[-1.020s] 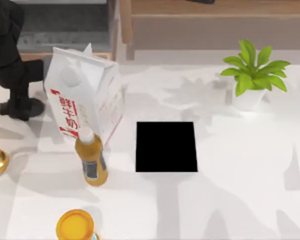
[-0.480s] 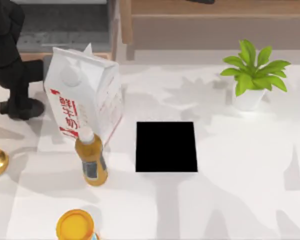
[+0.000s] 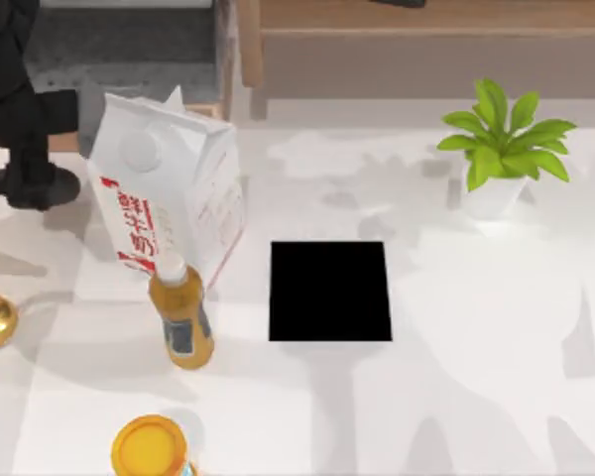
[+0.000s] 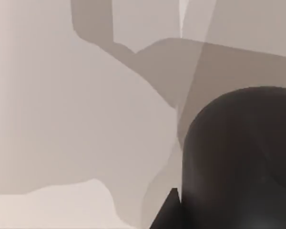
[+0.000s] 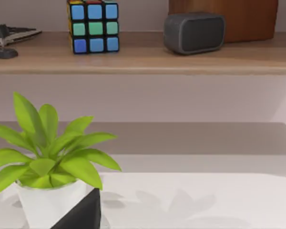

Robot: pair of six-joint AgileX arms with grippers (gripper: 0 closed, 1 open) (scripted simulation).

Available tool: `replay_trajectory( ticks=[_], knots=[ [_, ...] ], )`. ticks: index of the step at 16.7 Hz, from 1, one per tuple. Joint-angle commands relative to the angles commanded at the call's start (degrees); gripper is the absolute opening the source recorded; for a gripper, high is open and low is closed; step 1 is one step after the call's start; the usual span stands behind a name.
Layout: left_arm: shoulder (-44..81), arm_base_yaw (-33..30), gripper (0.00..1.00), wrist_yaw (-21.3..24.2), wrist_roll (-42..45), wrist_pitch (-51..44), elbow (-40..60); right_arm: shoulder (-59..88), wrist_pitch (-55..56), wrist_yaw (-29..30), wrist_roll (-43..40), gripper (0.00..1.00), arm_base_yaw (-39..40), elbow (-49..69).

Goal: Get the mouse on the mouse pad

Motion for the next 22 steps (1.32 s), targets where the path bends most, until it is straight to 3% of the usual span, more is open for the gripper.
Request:
replay_trajectory(
  ticks=[10, 16, 22],
  knots=[
    [-1.8, -0.2, 0.00, -0.1, -0.1, -12.2, 9.9, 0.0, 0.0, 0.0, 0.0, 1.00, 0.0, 0.0],
    [-1.9, -0.1, 0.00, -0.2, -0.1, -12.8, 10.6, 0.0, 0.0, 0.0, 0.0, 1.00, 0.0, 0.0],
    [-9.6, -4.1, 0.00, 0.6, 10.7, -12.4, 14.1, 0.0, 0.0, 0.0, 0.0, 1.00, 0.0, 0.0]
  ],
)
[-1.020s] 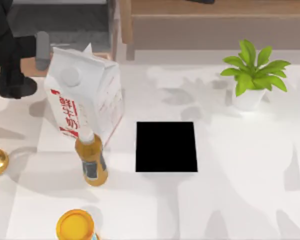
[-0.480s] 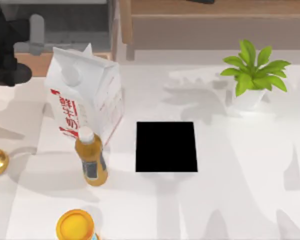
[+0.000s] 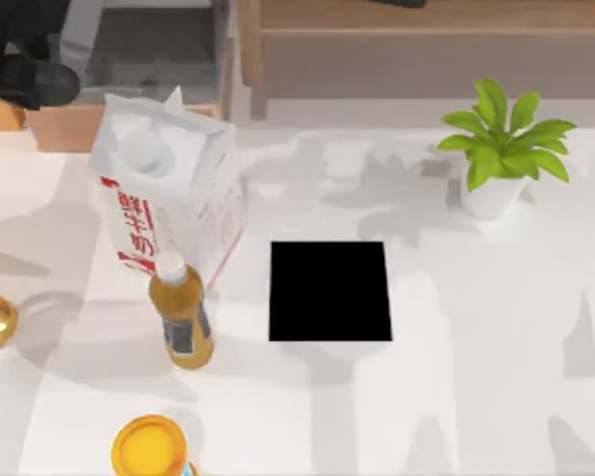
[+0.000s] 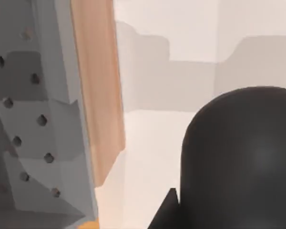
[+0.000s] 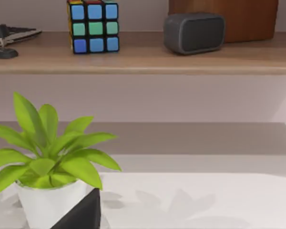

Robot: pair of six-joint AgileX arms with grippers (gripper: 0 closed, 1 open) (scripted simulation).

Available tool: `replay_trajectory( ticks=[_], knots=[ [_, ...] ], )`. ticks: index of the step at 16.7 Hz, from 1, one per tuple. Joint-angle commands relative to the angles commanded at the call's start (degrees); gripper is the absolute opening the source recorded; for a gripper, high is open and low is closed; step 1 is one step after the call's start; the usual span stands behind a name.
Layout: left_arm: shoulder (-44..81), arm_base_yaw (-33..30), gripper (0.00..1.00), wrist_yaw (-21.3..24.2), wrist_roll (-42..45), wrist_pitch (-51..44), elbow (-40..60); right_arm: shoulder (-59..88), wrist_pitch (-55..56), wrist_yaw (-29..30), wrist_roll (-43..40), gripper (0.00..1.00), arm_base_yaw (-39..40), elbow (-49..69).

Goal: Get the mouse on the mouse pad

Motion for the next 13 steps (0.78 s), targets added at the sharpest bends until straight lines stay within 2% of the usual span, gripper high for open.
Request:
replay_trajectory(
  ticks=[6, 13],
  knots=[
    [-6.3, -11.6, 0.00, 0.3, 21.0, 3.0, 4.5, 0.0, 0.0, 0.0, 0.0, 1.00, 0.0, 0.0],
    [-2.9, -29.6, 0.00, -2.1, 42.2, 5.8, 4.9, 0.0, 0.0, 0.0, 0.0, 1.00, 0.0, 0.0]
  ],
)
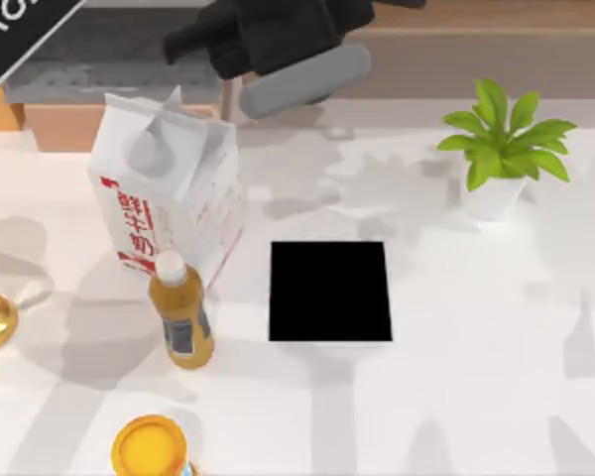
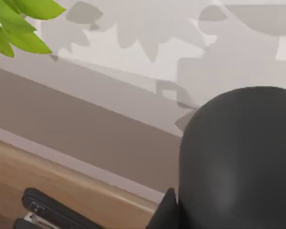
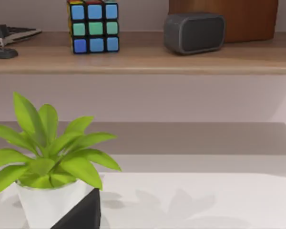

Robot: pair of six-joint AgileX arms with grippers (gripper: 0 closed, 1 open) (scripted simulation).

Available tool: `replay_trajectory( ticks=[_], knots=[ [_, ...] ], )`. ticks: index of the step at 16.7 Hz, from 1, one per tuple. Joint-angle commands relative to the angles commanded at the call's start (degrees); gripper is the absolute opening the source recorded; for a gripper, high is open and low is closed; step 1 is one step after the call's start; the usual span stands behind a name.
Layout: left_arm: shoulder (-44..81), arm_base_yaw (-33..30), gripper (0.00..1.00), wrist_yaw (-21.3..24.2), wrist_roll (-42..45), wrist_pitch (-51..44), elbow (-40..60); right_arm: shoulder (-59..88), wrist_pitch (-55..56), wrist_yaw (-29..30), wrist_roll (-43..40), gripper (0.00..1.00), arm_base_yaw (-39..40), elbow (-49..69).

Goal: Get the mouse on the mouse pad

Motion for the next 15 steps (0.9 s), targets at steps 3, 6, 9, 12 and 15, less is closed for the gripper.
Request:
replay_trajectory(
  ticks=[3, 6, 9, 12, 15],
  knots=[
    [4.9, -4.6, 0.00, -0.5, 5.3, 0.0, -2.3, 0.0, 0.0, 0.0, 0.0, 1.00, 0.0, 0.0],
    [10.5, -6.2, 0.00, 0.2, 8.3, -1.2, -5.7, 0.0, 0.0, 0.0, 0.0, 1.00, 0.0, 0.0],
    [14.0, -6.1, 0.00, 1.1, 9.4, -2.5, -8.2, 0.0, 0.0, 0.0, 0.0, 1.00, 0.0, 0.0],
    [14.1, -6.0, 0.00, 1.1, 9.4, -2.5, -8.3, 0.0, 0.0, 0.0, 0.0, 1.00, 0.0, 0.0],
    [14.1, -6.0, 0.00, 1.1, 9.4, -2.4, -8.3, 0.0, 0.0, 0.0, 0.0, 1.00, 0.0, 0.0]
  ],
)
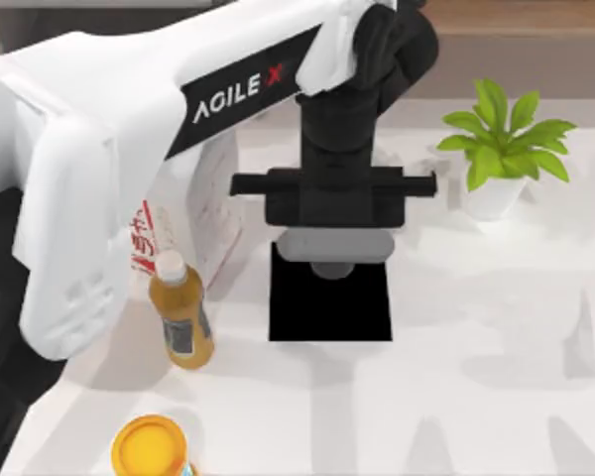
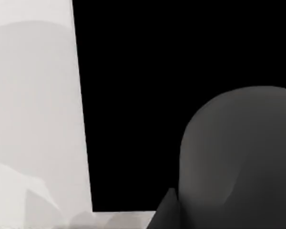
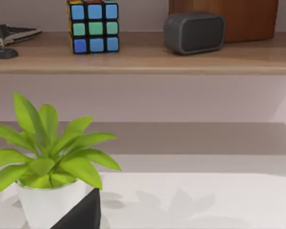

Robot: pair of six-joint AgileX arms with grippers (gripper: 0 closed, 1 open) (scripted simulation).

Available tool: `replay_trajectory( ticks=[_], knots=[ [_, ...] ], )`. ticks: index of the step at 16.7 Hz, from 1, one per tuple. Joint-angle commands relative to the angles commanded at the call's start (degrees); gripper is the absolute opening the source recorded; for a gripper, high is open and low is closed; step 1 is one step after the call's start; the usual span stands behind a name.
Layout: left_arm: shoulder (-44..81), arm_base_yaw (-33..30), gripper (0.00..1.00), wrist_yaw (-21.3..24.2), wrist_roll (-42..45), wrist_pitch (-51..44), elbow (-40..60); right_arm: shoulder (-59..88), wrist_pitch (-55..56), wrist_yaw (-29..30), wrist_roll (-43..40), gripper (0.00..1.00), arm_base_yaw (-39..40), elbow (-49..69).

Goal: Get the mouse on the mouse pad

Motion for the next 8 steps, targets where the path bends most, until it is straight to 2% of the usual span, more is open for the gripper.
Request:
replay_trajectory(
  ticks=[8],
  knots=[
    [-1.1, -0.4, 0.00, -1.3, 0.1, 3.2, -0.8, 0.0, 0.0, 0.0, 0.0, 1.00, 0.0, 0.0]
  ],
)
